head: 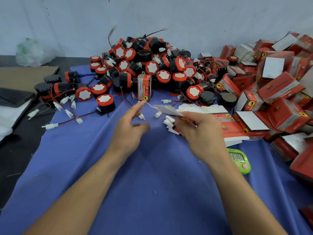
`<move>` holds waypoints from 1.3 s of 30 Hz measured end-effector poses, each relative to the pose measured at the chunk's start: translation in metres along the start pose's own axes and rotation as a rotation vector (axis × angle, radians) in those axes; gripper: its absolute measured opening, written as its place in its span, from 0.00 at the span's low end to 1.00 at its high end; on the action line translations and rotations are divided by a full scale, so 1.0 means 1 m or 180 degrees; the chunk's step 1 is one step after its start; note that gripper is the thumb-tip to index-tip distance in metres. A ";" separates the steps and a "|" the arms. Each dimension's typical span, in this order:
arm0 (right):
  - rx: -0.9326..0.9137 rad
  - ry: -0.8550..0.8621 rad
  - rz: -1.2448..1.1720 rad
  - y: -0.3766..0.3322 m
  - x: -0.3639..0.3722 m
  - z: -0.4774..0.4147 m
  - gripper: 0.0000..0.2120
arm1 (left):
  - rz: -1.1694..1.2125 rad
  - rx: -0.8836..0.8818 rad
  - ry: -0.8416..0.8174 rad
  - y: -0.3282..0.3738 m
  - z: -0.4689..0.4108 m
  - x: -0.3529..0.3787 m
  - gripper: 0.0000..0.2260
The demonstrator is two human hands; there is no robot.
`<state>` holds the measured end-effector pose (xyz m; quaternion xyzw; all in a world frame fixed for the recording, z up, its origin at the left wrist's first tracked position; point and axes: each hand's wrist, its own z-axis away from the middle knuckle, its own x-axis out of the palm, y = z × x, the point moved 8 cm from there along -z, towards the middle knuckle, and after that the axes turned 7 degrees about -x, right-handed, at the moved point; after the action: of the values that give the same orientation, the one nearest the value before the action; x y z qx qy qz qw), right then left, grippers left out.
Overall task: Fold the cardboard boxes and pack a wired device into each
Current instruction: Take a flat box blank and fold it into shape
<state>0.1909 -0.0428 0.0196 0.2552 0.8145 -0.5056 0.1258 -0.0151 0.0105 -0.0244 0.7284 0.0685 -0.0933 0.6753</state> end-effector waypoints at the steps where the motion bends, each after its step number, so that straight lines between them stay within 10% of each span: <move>1: 0.0021 0.0083 -0.0319 -0.003 -0.003 -0.001 0.06 | 0.0085 0.0174 0.0034 0.007 0.003 -0.003 0.23; 7: 0.0231 -0.0029 -0.1594 -0.009 -0.002 0.000 0.11 | 0.0941 0.0161 -0.0097 0.019 0.012 0.001 0.13; 20: -0.0538 0.0131 0.0385 -0.027 -0.006 0.003 0.14 | 0.1163 0.0017 -0.0143 0.022 0.012 -0.008 0.17; 26: -0.0270 0.0884 0.0878 -0.036 -0.020 0.010 0.53 | 0.0705 0.0277 -0.0025 0.030 0.013 -0.014 0.13; 32: -0.1008 0.0826 0.1019 -0.069 0.014 0.025 0.09 | 0.0444 0.0464 -0.0171 0.038 0.033 0.010 0.05; 39: -0.0793 -0.0155 0.0399 -0.059 0.035 0.018 0.22 | 0.0057 0.0666 0.0252 0.046 0.037 -0.010 0.07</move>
<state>0.1285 -0.0700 0.0394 0.2757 0.8501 -0.3977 0.2076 -0.0162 -0.0295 0.0203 0.7986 0.0785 -0.0650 0.5931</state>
